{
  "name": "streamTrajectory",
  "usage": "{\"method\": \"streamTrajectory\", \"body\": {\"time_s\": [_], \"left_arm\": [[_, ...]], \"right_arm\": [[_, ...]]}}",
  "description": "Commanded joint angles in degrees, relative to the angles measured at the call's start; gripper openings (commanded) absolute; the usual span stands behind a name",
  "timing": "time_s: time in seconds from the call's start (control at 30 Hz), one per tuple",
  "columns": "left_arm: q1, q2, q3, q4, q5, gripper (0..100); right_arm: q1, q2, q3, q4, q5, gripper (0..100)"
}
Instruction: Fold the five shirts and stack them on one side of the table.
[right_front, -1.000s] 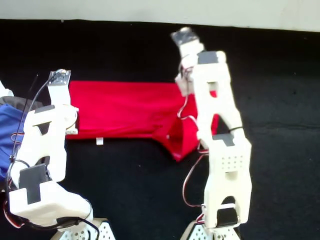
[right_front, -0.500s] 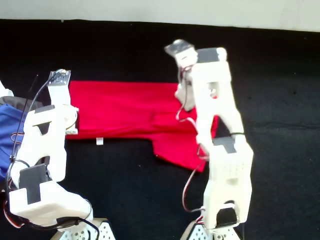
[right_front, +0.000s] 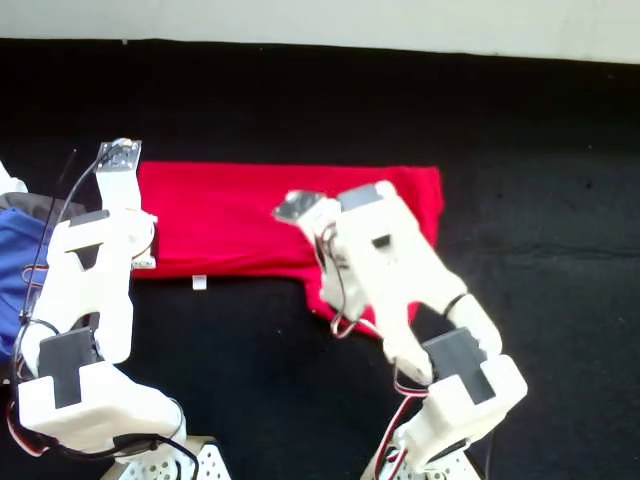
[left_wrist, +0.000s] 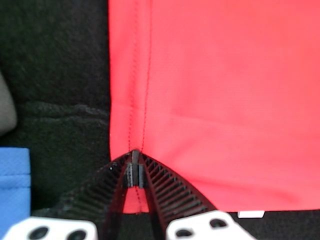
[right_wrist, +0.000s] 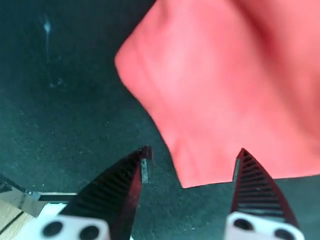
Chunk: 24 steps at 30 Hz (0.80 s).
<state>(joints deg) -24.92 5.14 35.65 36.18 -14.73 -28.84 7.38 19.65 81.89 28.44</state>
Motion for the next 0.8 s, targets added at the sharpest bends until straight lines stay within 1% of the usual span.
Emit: {"method": "streamTrajectory", "body": {"time_s": [0.0,0.07,0.23,0.37,0.4,0.5,0.53,0.6,0.77], "left_arm": [[-0.66,0.13,0.13,-1.41,0.44,1],[-0.66,0.13,0.13,-1.41,0.44,1],[-0.66,0.13,0.13,-1.41,0.44,1],[-0.66,0.13,0.13,-1.41,0.44,1],[-0.66,0.13,0.13,-1.41,0.44,1],[-0.66,0.13,0.13,-1.41,0.44,1],[-0.66,0.13,0.13,-1.41,0.44,1],[-0.66,0.13,0.13,-1.41,0.44,1],[-0.66,0.13,0.13,-1.41,0.44,1]], "right_arm": [[-1.54,-3.03,4.62,-3.74,0.26,25.9],[-1.54,-2.95,6.64,-6.29,0.26,25.5],[-0.4,-2.77,10.33,-13.58,0.53,19.3],[0.4,-2.77,11.74,-14.64,0.53,17.6],[0.57,-2.77,12.0,-14.64,0.53,15.4],[1.1,-2.77,12.0,-14.64,0.53,2.7],[1.54,-2.77,12.0,-14.64,0.53,0.1],[2.59,-2.77,11.74,-14.46,0.53,2.4],[6.11,-3.12,11.38,-14.37,0.53,2.5]]}}
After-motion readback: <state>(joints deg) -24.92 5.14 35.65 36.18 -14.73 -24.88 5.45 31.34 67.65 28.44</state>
